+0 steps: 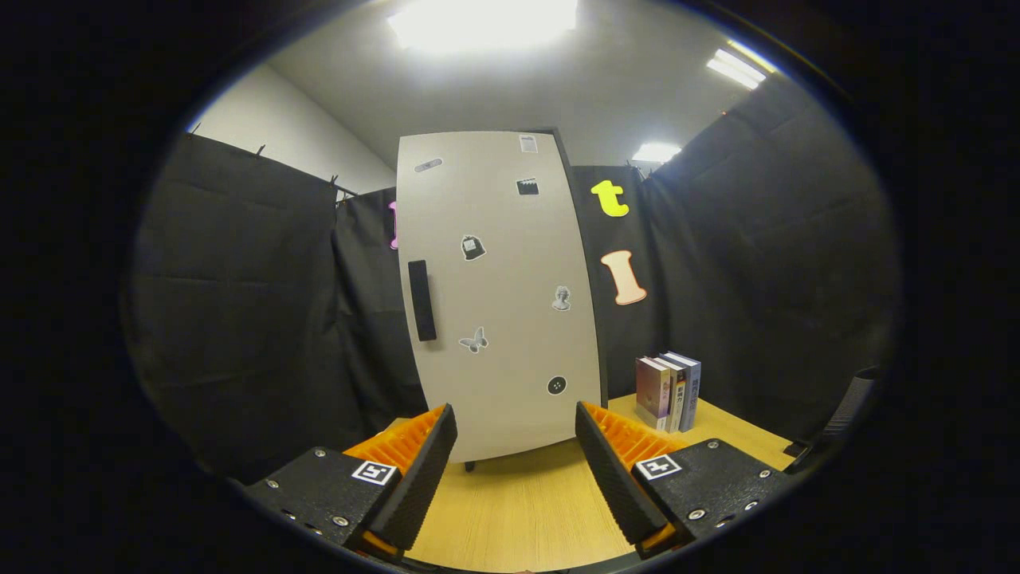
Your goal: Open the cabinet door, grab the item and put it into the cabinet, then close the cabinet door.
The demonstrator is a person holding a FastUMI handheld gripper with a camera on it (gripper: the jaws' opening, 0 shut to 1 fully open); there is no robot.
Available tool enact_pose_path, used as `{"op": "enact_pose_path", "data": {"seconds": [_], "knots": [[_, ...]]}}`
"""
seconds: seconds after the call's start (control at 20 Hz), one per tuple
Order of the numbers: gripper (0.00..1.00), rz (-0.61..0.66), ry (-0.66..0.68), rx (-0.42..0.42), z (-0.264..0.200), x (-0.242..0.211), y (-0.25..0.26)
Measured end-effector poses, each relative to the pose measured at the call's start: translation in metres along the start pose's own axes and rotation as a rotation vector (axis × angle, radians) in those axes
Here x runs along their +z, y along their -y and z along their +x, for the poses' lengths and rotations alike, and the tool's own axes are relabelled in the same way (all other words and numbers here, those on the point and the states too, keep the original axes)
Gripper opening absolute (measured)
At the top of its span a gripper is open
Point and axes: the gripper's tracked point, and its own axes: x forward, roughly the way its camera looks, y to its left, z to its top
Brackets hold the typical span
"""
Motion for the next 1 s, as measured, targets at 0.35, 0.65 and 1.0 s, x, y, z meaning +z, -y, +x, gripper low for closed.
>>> {"op": "enact_pose_path", "data": {"seconds": [0.35, 0.65, 1.0], "knots": [[0.93, -0.005, 0.007, 0.008, 0.001, 0.002, 0.000], [0.93, -0.010, 0.008, 0.031, 0.004, 0.003, -0.010], [0.93, -0.007, 0.021, 0.033, 0.006, 0.006, -0.012]]}}
